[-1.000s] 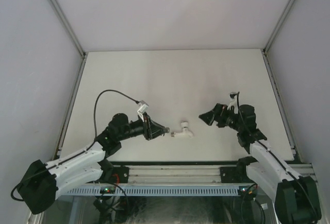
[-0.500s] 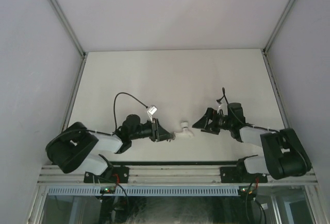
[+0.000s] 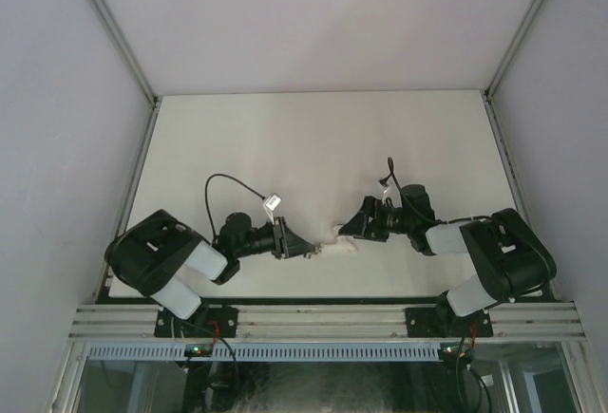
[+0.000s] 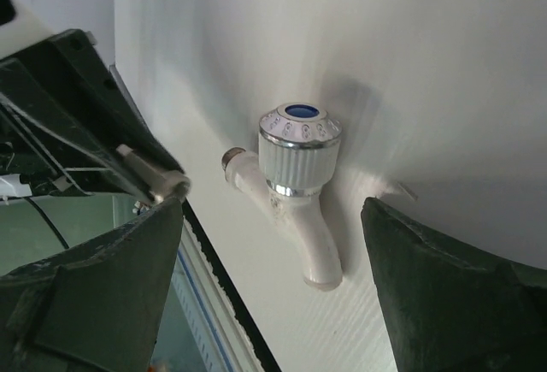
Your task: Install the water faucets
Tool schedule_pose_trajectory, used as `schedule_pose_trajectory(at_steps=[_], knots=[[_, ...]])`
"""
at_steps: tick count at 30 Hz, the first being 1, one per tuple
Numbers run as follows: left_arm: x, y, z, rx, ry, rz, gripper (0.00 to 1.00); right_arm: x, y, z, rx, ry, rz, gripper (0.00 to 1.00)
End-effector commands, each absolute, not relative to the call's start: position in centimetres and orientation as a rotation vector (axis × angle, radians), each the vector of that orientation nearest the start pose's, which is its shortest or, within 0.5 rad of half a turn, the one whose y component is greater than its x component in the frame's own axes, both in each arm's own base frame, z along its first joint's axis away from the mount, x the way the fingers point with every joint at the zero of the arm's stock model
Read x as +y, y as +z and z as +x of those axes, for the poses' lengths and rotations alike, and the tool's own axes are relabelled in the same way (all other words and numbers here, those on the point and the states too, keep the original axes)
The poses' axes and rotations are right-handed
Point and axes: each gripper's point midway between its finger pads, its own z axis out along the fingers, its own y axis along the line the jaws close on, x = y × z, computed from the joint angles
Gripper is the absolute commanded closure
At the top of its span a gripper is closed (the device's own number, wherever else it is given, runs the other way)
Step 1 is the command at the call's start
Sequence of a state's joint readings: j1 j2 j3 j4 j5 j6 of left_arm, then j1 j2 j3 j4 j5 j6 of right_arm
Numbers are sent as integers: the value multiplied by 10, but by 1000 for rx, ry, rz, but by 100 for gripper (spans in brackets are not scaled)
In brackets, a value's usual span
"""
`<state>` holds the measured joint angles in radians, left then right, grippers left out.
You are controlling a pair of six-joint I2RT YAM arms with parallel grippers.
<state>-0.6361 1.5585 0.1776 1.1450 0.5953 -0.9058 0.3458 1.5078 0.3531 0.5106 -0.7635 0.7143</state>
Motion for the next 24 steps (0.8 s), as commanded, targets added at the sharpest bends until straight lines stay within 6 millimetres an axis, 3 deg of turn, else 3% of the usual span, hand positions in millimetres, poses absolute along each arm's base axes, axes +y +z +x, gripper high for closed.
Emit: schedule_pose_trajectory(at_steps=[1,12,19,24], knots=[[-283,58,170,2125,-1554,222,100,238,43,228,2363,1363,-53,14],[-278,40,196,2144,-1425,98,100,243,33,221,2399,1315,-71,15],[-274,50,211,2060,-1410,43,100,245,24,216,2431,1299,-72,17],[-281,56,211,2035,-1467,64,100,243,22,216,2443,1283,-69,19]])
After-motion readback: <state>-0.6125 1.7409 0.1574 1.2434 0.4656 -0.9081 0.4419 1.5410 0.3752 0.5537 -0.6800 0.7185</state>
